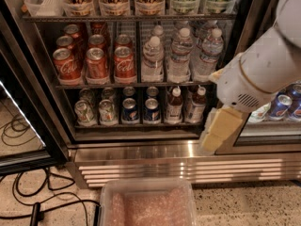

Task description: Pick coke can from middle shelf of fridge

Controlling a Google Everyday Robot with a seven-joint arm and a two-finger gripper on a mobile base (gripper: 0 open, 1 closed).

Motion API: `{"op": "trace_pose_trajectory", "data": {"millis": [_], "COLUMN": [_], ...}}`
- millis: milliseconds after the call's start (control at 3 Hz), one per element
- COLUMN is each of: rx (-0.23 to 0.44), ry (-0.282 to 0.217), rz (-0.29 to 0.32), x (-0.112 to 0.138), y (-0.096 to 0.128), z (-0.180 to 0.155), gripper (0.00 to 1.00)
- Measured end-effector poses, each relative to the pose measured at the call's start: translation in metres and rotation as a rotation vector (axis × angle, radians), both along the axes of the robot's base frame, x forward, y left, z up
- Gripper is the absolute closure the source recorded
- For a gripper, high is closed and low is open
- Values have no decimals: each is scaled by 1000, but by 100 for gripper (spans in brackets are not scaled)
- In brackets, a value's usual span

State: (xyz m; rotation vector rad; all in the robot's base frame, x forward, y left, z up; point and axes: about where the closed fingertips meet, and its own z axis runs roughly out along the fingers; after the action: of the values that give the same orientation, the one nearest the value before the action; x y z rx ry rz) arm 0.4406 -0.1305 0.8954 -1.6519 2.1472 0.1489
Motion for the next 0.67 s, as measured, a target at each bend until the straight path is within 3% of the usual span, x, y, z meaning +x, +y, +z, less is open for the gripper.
{"op": "trace_pose_trajectory", "data": {"millis": [333,667], "rx": [82,82], "ry": [-8,-8], "rz": [50,50], "x": [6,6], "y": [39,40], "z": [-19,-19], "gripper": [0,0]}}
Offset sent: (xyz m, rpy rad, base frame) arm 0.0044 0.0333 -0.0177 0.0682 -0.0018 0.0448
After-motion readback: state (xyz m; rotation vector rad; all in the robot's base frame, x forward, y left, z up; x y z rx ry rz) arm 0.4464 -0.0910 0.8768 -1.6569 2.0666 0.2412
